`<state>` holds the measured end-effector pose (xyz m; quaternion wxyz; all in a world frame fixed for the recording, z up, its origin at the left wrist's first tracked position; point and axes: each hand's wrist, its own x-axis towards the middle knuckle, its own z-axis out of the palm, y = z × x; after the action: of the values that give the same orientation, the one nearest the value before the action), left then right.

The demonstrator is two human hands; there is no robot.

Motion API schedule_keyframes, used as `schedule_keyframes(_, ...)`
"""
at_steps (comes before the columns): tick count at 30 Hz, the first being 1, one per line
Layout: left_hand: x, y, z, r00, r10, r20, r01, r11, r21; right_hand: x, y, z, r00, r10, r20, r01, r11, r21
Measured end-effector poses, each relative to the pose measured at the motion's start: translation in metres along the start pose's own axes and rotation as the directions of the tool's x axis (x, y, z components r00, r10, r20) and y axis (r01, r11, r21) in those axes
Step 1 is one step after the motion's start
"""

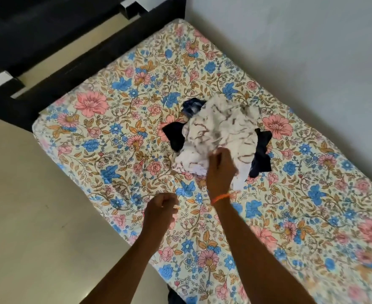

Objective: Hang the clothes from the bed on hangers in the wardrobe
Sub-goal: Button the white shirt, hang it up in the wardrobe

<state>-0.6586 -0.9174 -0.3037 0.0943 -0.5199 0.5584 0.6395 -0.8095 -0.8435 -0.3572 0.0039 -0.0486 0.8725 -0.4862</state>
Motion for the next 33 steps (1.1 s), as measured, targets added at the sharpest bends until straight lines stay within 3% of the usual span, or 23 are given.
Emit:
schedule_keyframes(3, -0.008, 0.029, -0.003, 0.995, 0.098, 0.008, -0.097, 0.995, -0.036, -0.081, -0.039, -0.014, 0.940, -0.216, 0.264, 0.204, 0.976, 0.075)
schedule_keyframes(5, -0.013, 0.044, -0.005, 0.995, 0.080, 0.056, -0.074, 0.992, -0.098, -0.124, -0.053, -0.030, 0.881, -0.248, 0.402, 0.216, 0.968, 0.124)
schedule_keyframes(7, -0.019, 0.049, -0.007, 0.993, 0.079, 0.090, -0.067, 0.990, -0.128, -0.140, -0.057, -0.051, 0.867, -0.260, 0.424, 0.204, 0.964, 0.172)
schedule_keyframes(9, -0.031, 0.046, -0.012, 0.991, 0.106, 0.085, -0.098, 0.991, -0.092, -0.136, -0.058, -0.068, 0.932, -0.128, 0.339, 0.029, 0.959, 0.282)
schedule_keyframes(10, -0.040, 0.043, -0.017, 0.988, 0.121, 0.091, -0.116, 0.992, -0.055, -0.128, -0.058, -0.074, 0.958, 0.050, 0.281, -0.156, 0.917, 0.368)
schedule_keyframes(11, -0.050, 0.038, -0.023, 0.987, 0.127, 0.102, -0.126, 0.992, -0.014, -0.118, -0.049, -0.075, 0.940, 0.259, 0.222, -0.333, 0.836, 0.436)
schedule_keyframes(13, -0.067, 0.021, -0.033, 0.974, 0.140, 0.175, -0.157, 0.984, 0.085, -0.097, -0.028, -0.077, 0.775, 0.590, 0.228, -0.618, 0.633, 0.466)
schedule_keyframes(15, -0.081, -0.008, -0.041, 0.962, 0.091, 0.256, -0.128, 0.983, 0.135, -0.084, -0.001, -0.072, 0.652, 0.661, 0.372, -0.757, 0.532, 0.380)
schedule_keyframes(18, -0.086, -0.062, -0.048, 0.939, -0.013, 0.343, -0.051, 0.983, 0.175, -0.071, 0.036, -0.049, 0.607, 0.588, 0.535, -0.792, 0.508, 0.339)
schedule_keyframes(21, -0.085, -0.121, -0.048, 0.937, -0.096, 0.337, 0.038, 0.984, 0.174, -0.072, 0.064, -0.030, 0.628, 0.576, 0.524, -0.754, 0.615, 0.229)
schedule_keyframes(23, -0.077, -0.165, -0.040, 0.945, -0.100, 0.311, 0.078, 0.993, 0.083, -0.078, 0.082, -0.022, 0.697, 0.554, 0.456, -0.661, 0.742, 0.108)
schedule_keyframes(26, -0.066, -0.216, -0.009, 0.974, 0.037, 0.221, -0.042, 0.999, 0.018, -0.091, 0.122, -0.010, 0.864, 0.274, 0.421, -0.232, 0.961, -0.149)
schedule_keyframes(28, -0.059, -0.235, 0.021, 0.970, 0.110, 0.215, -0.110, 0.994, -0.012, -0.095, 0.163, -0.005, 0.874, 0.175, 0.454, -0.035, 0.953, -0.300)
schedule_keyframes(31, -0.026, -0.276, 0.075, 0.960, 0.261, 0.106, -0.259, 0.965, -0.034, -0.091, 0.217, 0.003, 0.863, 0.221, 0.454, -0.031, 0.921, -0.389)
schedule_keyframes(33, 0.002, -0.295, 0.105, 0.955, 0.296, -0.010, -0.295, 0.953, 0.066, -0.085, 0.239, 0.007, 0.844, 0.194, 0.501, 0.041, 0.907, -0.420)
